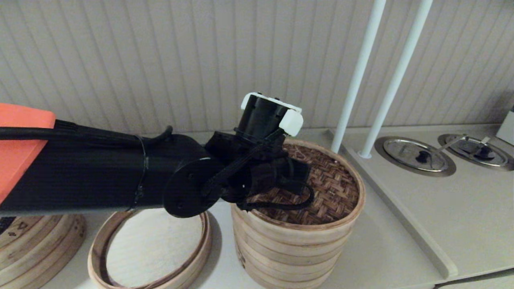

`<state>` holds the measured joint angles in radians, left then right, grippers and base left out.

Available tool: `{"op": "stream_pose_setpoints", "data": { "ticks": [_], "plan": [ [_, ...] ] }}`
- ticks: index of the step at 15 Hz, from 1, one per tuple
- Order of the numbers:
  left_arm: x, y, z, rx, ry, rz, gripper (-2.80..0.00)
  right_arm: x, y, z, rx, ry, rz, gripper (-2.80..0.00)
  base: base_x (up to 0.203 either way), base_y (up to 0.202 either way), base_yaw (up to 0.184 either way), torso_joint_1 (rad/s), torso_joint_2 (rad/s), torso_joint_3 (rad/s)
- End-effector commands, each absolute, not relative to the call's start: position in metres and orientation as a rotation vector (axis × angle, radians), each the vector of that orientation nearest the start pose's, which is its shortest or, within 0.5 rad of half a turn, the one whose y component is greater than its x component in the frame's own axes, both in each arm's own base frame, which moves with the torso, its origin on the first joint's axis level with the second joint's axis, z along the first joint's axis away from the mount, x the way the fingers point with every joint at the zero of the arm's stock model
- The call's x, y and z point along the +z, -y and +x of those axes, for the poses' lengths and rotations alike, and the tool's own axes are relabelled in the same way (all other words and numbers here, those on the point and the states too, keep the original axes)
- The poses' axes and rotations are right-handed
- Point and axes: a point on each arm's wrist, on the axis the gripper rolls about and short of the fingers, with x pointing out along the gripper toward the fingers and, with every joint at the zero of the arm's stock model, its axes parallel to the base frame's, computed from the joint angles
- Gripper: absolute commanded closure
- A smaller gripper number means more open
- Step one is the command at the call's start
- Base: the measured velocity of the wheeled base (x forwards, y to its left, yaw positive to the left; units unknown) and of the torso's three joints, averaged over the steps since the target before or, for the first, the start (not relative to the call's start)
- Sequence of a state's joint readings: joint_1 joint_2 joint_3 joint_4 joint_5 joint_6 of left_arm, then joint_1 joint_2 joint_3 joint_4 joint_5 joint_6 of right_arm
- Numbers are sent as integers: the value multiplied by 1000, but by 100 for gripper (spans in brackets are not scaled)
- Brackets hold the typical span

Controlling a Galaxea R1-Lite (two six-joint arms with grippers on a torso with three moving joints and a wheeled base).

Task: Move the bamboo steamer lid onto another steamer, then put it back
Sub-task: Pick up the steamer

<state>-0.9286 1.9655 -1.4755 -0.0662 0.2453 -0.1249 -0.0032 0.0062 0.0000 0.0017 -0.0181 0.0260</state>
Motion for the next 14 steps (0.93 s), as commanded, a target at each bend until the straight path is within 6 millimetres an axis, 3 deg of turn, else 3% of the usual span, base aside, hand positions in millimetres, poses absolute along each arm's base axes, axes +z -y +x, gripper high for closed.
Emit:
{"op": "stream_pose_setpoints", "data": {
  "ticks": [1, 7, 14],
  "plan": [
    [229, 312, 243, -642, -373, 104, 0, 74, 0, -22, -22, -12, 26, 0, 0, 0, 0, 0, 0, 0],
    [259, 310, 242, -629, -296, 59, 0, 74, 0, -22, -22, -12, 26, 0, 0, 0, 0, 0, 0, 0],
    [275, 302, 240, -618, -260, 37, 0, 74, 0, -22, -22, -14, 26, 0, 0, 0, 0, 0, 0, 0]
  ]
}}
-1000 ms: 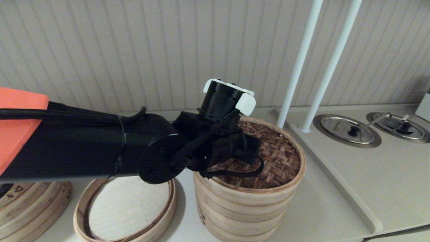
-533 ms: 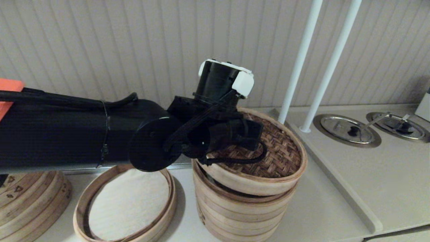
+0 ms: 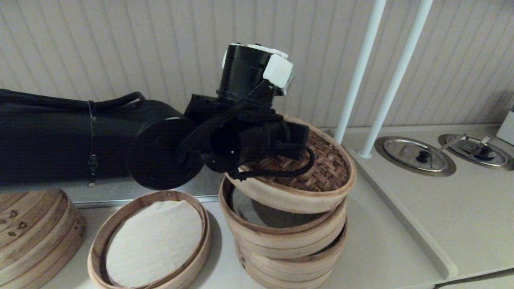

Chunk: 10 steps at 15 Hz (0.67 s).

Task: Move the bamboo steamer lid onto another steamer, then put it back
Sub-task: Pick up the steamer, then put the steamer

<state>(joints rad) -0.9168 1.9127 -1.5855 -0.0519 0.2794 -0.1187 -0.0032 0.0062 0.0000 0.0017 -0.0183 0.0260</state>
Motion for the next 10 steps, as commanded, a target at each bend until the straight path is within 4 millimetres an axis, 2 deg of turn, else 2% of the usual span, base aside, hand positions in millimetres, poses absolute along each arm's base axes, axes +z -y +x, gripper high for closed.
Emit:
{"op": "stream_pose_setpoints", "data": {
  "ticks": [1, 6, 10],
  "plan": [
    [273, 303, 240, -617, -265, 38, 0, 74, 0, -22, -22, -14, 26, 0, 0, 0, 0, 0, 0, 0],
    [268, 308, 244, -617, -271, 42, 0, 74, 0, -22, -22, -14, 26, 0, 0, 0, 0, 0, 0, 0],
    [283, 303, 242, -617, -235, 13, 0, 74, 0, -22, -22, -14, 26, 0, 0, 0, 0, 0, 0, 0]
  ]
}}
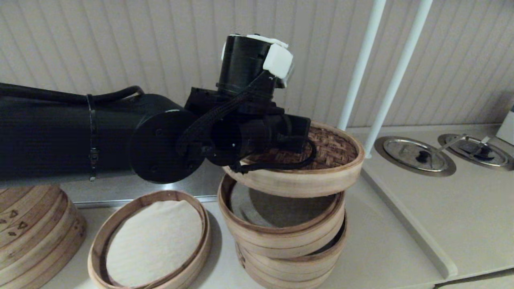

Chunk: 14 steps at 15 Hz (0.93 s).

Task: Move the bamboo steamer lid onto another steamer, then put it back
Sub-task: Put the steamer

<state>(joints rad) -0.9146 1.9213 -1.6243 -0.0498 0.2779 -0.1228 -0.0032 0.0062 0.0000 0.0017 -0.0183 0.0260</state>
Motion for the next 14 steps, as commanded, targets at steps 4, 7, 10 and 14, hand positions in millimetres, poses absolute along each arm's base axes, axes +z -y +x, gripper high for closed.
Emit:
{"op": "stream_pose_setpoints", "data": {
  "ticks": [4, 7, 10, 14],
  "plan": [
    [305, 264, 251, -536, -195, -25, 0, 74, 0, -22, -22, -14, 26, 0, 0, 0, 0, 0, 0, 0],
    [309, 228, 251, -474, -199, -30, 0, 74, 0, -22, -22, -14, 26, 0, 0, 0, 0, 0, 0, 0],
    [301, 200, 242, -427, -229, -16, 0, 74, 0, -22, -22, -14, 26, 0, 0, 0, 0, 0, 0, 0],
    [296, 156, 228, -357, -246, -17, 0, 74, 0, -22, -22, -14, 26, 0, 0, 0, 0, 0, 0, 0]
  ]
}}
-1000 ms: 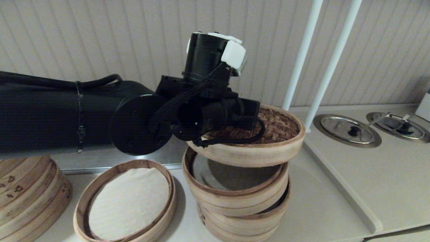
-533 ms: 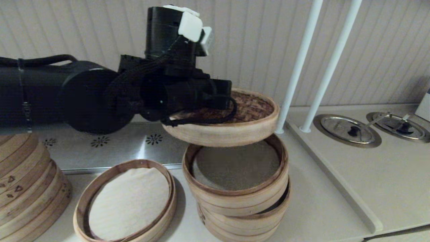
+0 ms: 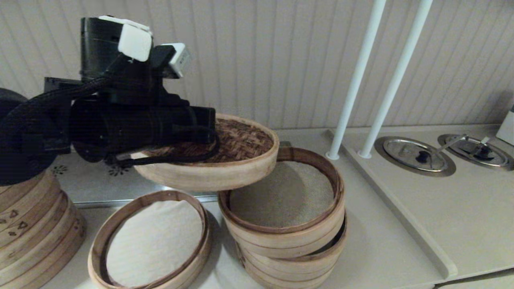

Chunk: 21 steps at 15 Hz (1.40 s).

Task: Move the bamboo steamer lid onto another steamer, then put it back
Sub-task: Put the steamer

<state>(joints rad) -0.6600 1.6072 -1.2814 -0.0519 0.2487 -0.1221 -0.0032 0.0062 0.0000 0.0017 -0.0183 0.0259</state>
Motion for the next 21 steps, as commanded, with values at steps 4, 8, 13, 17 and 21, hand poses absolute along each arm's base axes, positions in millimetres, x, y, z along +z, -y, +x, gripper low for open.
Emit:
{"op": "stream_pose_setpoints", "data": {
  "ticks": [4, 8, 13, 17, 21],
  "plan": [
    [276, 129, 220, -346, -309, -4, 0, 74, 0, -22, -22, -13, 26, 0, 0, 0, 0, 0, 0, 0],
    [251, 114, 218, -316, -305, -11, 0, 74, 0, -22, -22, -14, 26, 0, 0, 0, 0, 0, 0, 0],
    [250, 91, 213, -291, -272, -41, 0, 74, 0, -22, -22, -14, 26, 0, 0, 0, 0, 0, 0, 0],
    [244, 77, 207, -261, -286, -46, 0, 75, 0, -22, -23, -12, 26, 0, 0, 0, 0, 0, 0, 0],
    [237, 67, 206, -250, -310, -57, 0, 74, 0, -22, -23, -12, 25, 0, 0, 0, 0, 0, 0, 0]
  ]
}}
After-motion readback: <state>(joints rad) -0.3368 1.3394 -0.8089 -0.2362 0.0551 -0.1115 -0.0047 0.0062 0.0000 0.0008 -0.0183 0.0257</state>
